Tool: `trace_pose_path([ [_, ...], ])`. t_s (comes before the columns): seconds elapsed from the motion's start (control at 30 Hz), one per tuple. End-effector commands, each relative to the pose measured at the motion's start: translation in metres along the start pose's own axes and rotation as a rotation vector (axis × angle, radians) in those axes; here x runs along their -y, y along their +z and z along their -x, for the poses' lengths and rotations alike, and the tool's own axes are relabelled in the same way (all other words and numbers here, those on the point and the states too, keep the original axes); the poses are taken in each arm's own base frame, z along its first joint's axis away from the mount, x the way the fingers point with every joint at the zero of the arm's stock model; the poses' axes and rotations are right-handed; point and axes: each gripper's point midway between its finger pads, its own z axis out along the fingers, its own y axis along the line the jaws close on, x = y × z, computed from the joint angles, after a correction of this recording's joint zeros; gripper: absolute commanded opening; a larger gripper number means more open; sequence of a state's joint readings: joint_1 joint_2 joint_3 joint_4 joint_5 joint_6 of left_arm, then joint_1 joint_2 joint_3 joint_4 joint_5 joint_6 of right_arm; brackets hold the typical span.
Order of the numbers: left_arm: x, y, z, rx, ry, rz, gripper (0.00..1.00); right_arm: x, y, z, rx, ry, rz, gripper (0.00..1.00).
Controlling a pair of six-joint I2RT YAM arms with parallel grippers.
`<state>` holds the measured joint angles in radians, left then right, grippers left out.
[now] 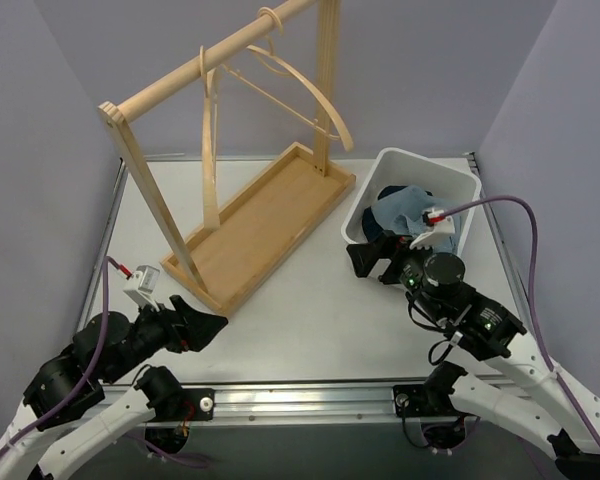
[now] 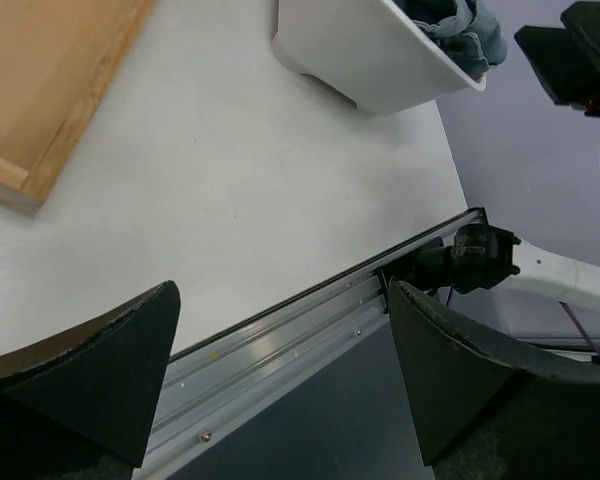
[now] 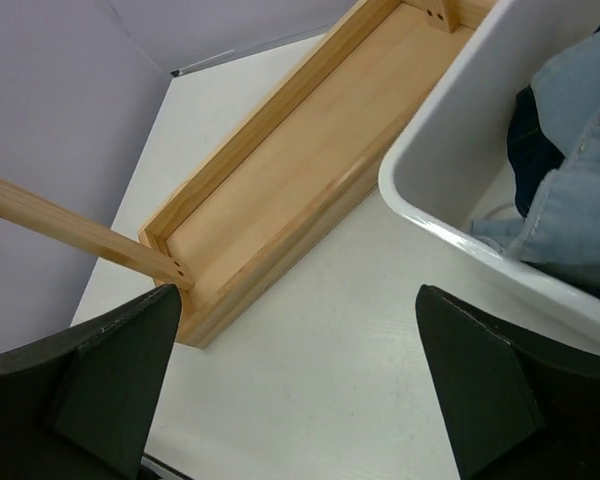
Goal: Remove the skirt from the hanger
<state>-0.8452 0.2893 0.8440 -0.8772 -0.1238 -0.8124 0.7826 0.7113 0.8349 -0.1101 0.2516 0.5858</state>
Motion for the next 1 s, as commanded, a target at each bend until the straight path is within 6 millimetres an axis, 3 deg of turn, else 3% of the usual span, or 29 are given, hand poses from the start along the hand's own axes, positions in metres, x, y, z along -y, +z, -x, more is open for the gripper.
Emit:
trace_pose_path([
  [0.0, 0.000, 0.004, -0.014, 0.000, -0.190, -0.044, 0.94, 0.029, -0.014, -0.024, -0.001, 0.128, -0.068, 1.00],
  [0.1, -0.005, 0.005, -0.026, -0.004, -0.277, -0.073, 0.94, 0.031, -0.029, -0.038, 0.011, 0.245, 0.007, 1.00],
  [0.13, -0.012, 0.010, -0.035, -0.018, -0.295, -0.062, 0.94, 0.041, -0.027, -0.058, -0.011, 0.255, 0.002, 1.00],
  [0.2, -0.010, 0.007, -0.039, -0.010, -0.342, -0.111, 0.94, 0.029, -0.040, -0.059, 0.016, 0.304, 0.130, 1.00],
  [0.23, -0.014, 0.011, -0.046, -0.022, -0.355, -0.108, 0.94, 0.033, -0.038, -0.074, 0.002, 0.304, 0.154, 1.00],
  [0.3, -0.014, 0.003, -0.047, -0.006, -0.382, -0.160, 0.94, 0.007, -0.056, -0.065, 0.056, 0.324, 0.363, 1.00],
  [0.33, -0.018, 0.005, -0.052, -0.023, -0.379, -0.135, 0.94, 0.007, -0.054, -0.080, 0.045, 0.319, 0.404, 1.00],
  [0.37, -0.016, 0.004, -0.052, -0.034, -0.360, -0.133, 0.94, -0.005, -0.063, -0.070, 0.091, 0.329, 0.501, 1.00],
  [0.43, -0.011, 0.003, -0.052, -0.038, -0.312, -0.165, 0.94, -0.020, -0.068, -0.085, 0.041, 0.306, 0.617, 1.00],
  [0.5, -0.008, 0.003, -0.048, -0.010, -0.295, -0.203, 0.94, -0.025, -0.060, -0.099, 0.022, 0.308, 0.670, 1.00],
  [0.53, -0.002, 0.002, -0.052, -0.041, -0.276, -0.233, 0.94, -0.031, -0.063, -0.095, 0.052, 0.318, 0.723, 1.00],
  [0.57, 0.011, 0.001, -0.045, -0.019, -0.266, -0.297, 0.94, -0.024, -0.054, -0.112, 0.020, 0.317, 0.699, 1.00],
  [0.6, 0.014, 0.006, -0.049, -0.025, -0.258, -0.333, 0.94, -0.021, -0.051, -0.119, 0.019, 0.323, 0.695, 1.00],
  [0.73, 0.041, 0.016, -0.057, -0.065, -0.296, -0.514, 0.94, -0.015, -0.040, -0.127, 0.029, 0.339, 0.669, 1.00],
  [0.87, 0.072, 0.009, -0.055, -0.073, -0.345, -0.762, 0.94, -0.014, -0.034, -0.130, 0.038, 0.344, 0.641, 1.00],
  [0.97, 0.079, 0.006, -0.053, -0.059, -0.386, -0.847, 0.94, -0.017, -0.036, -0.131, 0.044, 0.343, 0.644, 1.00],
])
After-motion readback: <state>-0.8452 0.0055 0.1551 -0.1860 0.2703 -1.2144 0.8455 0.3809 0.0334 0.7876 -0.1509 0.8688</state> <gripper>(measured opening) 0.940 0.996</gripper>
